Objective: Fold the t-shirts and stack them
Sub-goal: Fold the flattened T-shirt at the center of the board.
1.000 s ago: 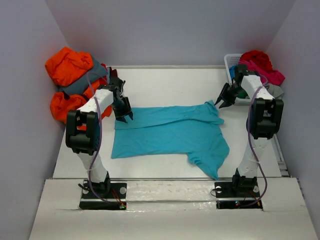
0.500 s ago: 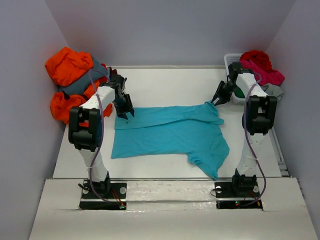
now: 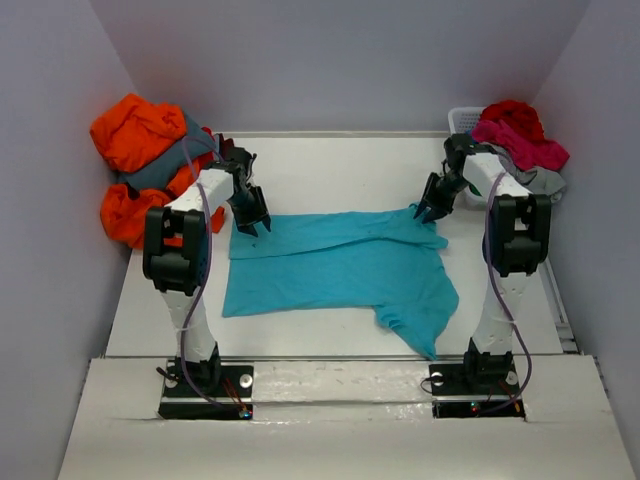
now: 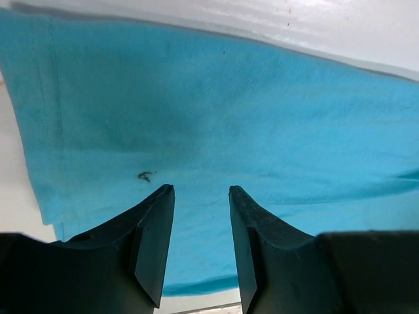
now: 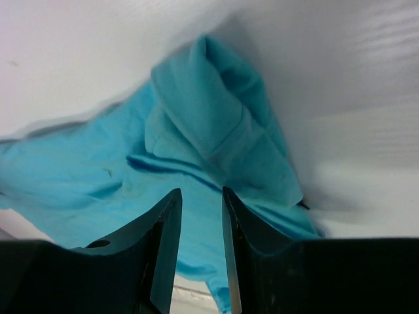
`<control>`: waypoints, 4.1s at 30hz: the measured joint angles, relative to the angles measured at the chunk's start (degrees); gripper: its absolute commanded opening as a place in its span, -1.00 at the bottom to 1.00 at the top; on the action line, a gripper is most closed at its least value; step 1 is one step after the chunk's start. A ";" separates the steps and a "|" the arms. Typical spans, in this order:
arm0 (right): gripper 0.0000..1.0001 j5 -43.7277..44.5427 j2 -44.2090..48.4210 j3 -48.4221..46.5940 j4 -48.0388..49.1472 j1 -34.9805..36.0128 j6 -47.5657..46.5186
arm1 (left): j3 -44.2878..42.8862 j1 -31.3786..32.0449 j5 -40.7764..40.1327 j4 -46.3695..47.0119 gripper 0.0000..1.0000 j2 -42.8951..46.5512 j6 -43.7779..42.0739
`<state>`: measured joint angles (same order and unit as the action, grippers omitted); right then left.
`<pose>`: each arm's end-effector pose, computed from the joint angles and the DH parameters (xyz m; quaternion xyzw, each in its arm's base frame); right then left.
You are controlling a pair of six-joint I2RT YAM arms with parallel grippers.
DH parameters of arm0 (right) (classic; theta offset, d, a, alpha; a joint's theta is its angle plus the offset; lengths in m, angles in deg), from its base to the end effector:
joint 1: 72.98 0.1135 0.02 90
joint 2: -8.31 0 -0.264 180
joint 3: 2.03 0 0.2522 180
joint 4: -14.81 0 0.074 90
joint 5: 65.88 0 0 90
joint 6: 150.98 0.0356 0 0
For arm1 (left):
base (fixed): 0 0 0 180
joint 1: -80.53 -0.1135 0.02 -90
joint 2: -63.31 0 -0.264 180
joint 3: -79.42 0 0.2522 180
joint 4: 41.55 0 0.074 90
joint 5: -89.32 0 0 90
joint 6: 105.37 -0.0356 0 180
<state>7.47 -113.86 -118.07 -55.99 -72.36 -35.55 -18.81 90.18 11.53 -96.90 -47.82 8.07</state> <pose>0.4356 0.0149 0.2047 0.1951 0.9636 0.1655 0.0773 0.3944 -0.0747 0.2024 -0.0973 0.9718 -0.1535 0.1501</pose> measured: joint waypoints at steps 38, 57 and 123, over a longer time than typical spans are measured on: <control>-0.24 -0.59 -8.76 -6.21 -1.95 4.76 -0.15 | -3.13 0.00 0.09 0.24 -0.01 -2.73 -0.35; -0.24 -1.95 -7.04 -4.07 -2.40 6.64 -1.27 | -3.13 -0.02 0.09 0.24 -0.01 -4.81 -0.48; -0.20 3.61 14.58 25.40 5.79 8.41 11.54 | -3.63 -0.02 0.35 0.24 -0.01 -5.31 -1.97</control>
<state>11.08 -99.28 -92.67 -50.20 -63.94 -24.01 -22.44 90.16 11.88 -96.66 -53.13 6.10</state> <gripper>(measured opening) 0.403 0.501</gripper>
